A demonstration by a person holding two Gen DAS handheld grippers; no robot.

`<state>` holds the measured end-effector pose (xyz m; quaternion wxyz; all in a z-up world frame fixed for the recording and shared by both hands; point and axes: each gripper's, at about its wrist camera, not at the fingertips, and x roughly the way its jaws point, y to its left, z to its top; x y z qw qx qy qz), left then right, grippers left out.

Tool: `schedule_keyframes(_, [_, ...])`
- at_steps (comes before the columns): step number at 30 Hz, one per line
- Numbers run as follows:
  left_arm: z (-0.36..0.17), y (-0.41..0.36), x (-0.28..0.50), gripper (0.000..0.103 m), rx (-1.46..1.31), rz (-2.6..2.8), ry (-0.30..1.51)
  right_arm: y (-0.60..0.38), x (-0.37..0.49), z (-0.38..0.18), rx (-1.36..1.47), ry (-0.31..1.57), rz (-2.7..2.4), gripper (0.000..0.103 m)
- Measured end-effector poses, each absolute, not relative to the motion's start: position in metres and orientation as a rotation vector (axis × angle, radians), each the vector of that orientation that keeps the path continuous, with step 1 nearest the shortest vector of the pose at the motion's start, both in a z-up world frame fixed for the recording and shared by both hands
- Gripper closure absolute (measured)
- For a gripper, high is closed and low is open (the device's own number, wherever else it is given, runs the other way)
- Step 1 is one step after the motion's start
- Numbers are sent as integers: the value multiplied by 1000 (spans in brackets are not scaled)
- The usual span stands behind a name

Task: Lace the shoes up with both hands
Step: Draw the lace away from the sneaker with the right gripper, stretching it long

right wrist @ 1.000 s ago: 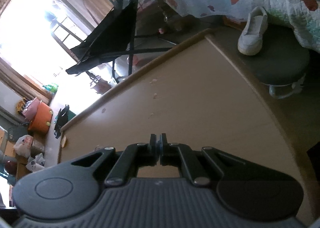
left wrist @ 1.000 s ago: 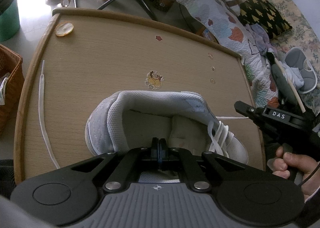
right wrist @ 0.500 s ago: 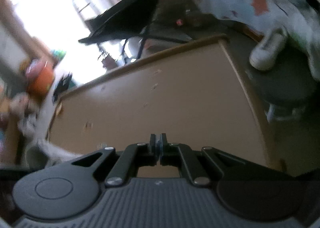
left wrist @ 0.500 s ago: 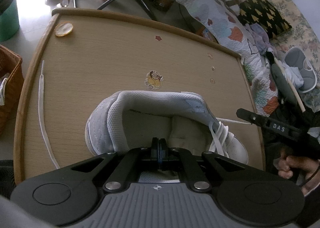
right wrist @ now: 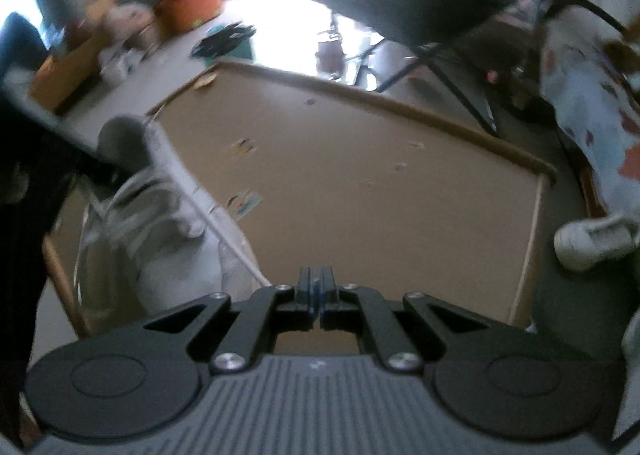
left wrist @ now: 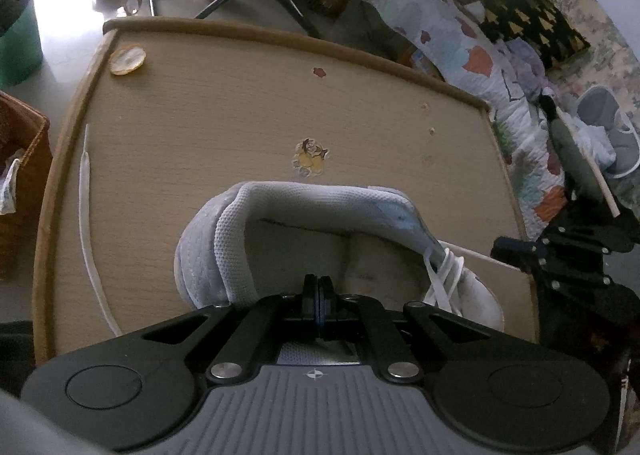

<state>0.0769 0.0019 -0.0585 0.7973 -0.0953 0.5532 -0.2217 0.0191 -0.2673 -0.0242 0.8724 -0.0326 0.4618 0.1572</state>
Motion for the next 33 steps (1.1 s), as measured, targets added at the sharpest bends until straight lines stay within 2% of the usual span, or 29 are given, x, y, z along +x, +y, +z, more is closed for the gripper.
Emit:
schedule_keyframes(26, [-60,-4,81,96,-179,-456,1197,-241,-14,-18,-424,978,500,101])
schedule_keyframes(33, [-58,-5,80,96,-177,-454,1197,-245,-20,-20,-437,994,503,101])
